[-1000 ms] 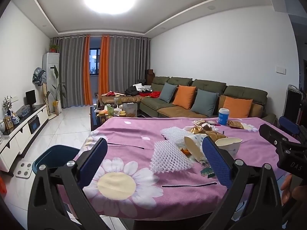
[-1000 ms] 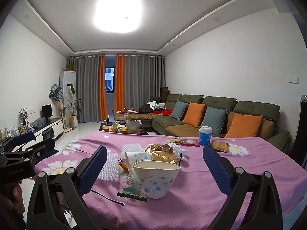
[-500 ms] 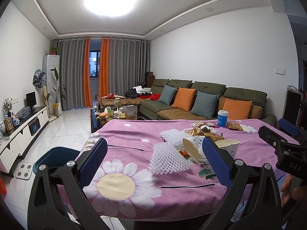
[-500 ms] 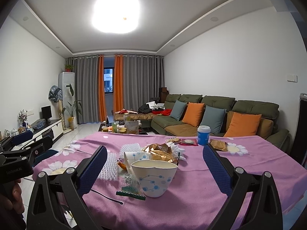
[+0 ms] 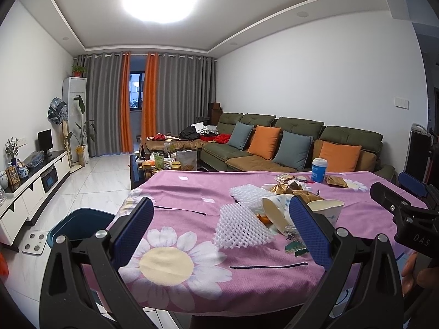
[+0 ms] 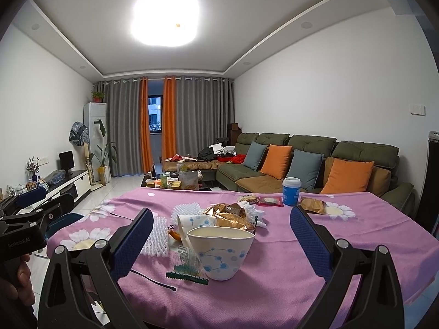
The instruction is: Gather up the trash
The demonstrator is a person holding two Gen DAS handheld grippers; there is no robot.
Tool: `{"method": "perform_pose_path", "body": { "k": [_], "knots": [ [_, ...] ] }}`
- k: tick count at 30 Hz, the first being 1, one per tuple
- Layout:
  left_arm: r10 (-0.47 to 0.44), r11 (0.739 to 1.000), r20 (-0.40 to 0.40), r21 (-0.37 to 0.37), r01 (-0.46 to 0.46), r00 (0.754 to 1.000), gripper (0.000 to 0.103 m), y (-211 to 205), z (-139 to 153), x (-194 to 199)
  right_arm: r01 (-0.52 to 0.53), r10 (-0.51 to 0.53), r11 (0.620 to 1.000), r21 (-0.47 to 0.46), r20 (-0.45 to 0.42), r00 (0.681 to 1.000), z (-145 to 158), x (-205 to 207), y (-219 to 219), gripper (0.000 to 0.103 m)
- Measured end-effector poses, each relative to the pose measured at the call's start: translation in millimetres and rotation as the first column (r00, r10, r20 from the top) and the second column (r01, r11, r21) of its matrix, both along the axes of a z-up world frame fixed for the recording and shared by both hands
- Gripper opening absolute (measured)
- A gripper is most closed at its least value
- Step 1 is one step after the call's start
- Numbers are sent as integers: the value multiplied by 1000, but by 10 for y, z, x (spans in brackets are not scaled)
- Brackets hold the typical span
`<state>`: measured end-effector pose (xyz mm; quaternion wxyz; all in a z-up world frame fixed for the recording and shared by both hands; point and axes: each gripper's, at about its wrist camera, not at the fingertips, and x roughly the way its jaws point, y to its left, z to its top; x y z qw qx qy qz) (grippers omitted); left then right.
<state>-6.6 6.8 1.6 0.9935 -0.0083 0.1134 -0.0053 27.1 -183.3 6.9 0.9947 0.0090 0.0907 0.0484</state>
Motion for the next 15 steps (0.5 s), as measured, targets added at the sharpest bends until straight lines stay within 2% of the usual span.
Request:
{"method": "perform_pose_path", "body": {
  "k": [15],
  "knots": [
    [3, 1000, 0, -1, -3, 1000, 97, 6, -2, -13, 1, -1, 1000, 1, 0, 1000, -9, 2, 7, 96]
  ]
}}
